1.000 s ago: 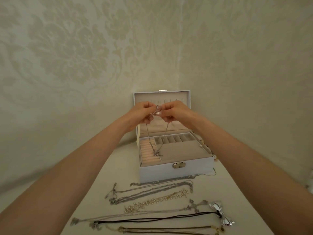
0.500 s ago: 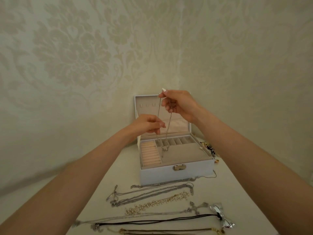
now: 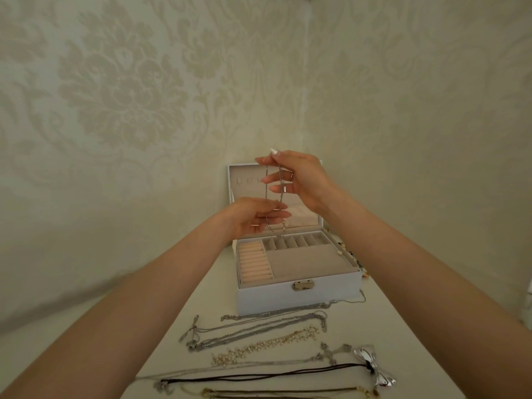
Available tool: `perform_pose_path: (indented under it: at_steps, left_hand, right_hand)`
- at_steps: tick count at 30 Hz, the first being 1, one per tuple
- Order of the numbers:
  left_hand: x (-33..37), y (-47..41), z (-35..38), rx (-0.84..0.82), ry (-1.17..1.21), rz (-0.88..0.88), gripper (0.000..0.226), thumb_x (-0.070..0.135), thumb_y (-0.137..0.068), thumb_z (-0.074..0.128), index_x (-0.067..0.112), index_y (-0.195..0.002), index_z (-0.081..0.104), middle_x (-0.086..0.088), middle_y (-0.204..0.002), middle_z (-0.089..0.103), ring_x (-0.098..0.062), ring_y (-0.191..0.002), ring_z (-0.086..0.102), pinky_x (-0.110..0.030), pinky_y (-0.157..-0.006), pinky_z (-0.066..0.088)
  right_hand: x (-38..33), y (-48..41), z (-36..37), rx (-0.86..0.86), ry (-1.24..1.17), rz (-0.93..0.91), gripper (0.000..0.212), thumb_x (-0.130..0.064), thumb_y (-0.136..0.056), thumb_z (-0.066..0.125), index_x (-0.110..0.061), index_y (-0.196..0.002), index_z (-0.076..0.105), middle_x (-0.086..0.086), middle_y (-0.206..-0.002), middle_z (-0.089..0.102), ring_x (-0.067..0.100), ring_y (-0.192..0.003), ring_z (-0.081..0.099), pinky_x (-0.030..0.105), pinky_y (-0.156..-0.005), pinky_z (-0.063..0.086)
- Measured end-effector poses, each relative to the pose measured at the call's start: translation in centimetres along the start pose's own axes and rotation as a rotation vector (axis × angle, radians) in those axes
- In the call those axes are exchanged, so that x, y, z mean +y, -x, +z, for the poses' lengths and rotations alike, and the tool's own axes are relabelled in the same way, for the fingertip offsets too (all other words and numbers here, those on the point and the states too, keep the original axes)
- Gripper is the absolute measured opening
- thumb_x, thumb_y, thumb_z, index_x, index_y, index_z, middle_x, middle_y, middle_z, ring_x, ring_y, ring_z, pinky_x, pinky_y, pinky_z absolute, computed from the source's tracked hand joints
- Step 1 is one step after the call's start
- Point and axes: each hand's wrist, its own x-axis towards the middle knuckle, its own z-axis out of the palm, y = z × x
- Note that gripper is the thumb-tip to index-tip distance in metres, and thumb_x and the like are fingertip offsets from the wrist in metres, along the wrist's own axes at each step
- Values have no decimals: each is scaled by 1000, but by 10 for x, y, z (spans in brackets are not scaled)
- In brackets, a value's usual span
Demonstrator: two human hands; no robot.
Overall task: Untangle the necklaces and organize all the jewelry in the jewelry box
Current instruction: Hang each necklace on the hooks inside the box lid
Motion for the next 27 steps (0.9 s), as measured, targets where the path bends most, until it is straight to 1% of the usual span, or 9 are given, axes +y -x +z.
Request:
perform_pose_path:
  at_steps: [4, 6, 9, 14, 18, 21, 24, 25, 27]
  left_hand:
    - [-3, 2, -3, 92, -111, 135, 11, 12, -92, 57, 10, -96, 67, 1, -83, 74, -4, -69, 68, -15, -58, 47]
    - [-4, 3, -5, 109, -118, 171, 9, 10, -89, 61, 7, -96, 66, -3, -86, 74, -8, -70, 70, -15, -58, 52]
    - [-4, 5, -6, 133, -114, 179, 11, 10, -87, 64, 4, -97, 64, -11, -94, 72, -13, -70, 71, -19, -59, 56]
    - [-2, 9, -6, 194, -148, 174, 6, -1, -84, 64, 3, -88, 62, -13, -86, 71, -15, -58, 70, -22, -53, 56]
    - [-2, 10, -3, 206, -312, 191, 10, -3, -78, 70, 0, -84, 63, -14, -77, 70, -12, -53, 67, -20, -50, 54]
    - [-3, 10, 1, 197, -409, 206, 13, 11, -77, 76, 5, -79, 64, -8, -68, 70, -9, -54, 66, -16, -48, 50]
    - [-4, 9, 3, 169, -510, 226, 16, 21, -80, 73, 13, -71, 63, -1, -65, 66, 1, -50, 58, -9, -45, 40]
    - [-4, 9, 3, 165, -530, 242, 17, 21, -81, 72, 14, -70, 62, 2, -65, 64, 4, -49, 54, -7, -45, 37]
    - [-4, 10, 4, 154, -539, 280, 17, 21, -82, 71, 15, -69, 61, 3, -69, 62, 2, -59, 52, -7, -54, 38]
  right_hand:
    - [4, 6, -2, 89, -95, 18, 22, -23, -94, 57, -2, -98, 65, 5, -111, 69, 17, -70, 67, 25, -54, 53]
    - [7, 8, -4, 149, -155, 28, 20, -21, -94, 57, -3, -97, 64, 7, -110, 68, 17, -70, 68, 26, -55, 54]
    - [14, 11, -8, 272, -252, 44, 13, -17, -93, 57, -6, -90, 63, 7, -98, 66, 20, -69, 68, 28, -56, 56]
    - [26, 15, -13, 408, -335, 81, 12, -14, -92, 58, -6, -85, 60, 7, -90, 62, 24, -73, 67, 31, -58, 59]
    - [30, 16, -15, 396, -348, 89, 11, -14, -93, 57, -6, -86, 60, 6, -92, 63, 24, -75, 67, 30, -57, 58]
    - [27, 14, -14, 342, -309, 87, 10, -14, -94, 55, -8, -88, 61, 4, -93, 64, 22, -72, 67, 29, -58, 58]
    - [21, 11, -12, 293, -194, 78, 12, -16, -94, 55, -7, -92, 63, 2, -93, 64, 18, -69, 65, 26, -54, 55]
    - [20, 11, -12, 283, -151, 76, 12, -17, -94, 55, -8, -93, 63, 2, -95, 65, 17, -68, 65, 25, -53, 54]
    - [20, 10, -14, 286, -62, 82, 13, -19, -94, 56, -10, -91, 65, 2, -99, 66, 16, -66, 64, 23, -51, 52]
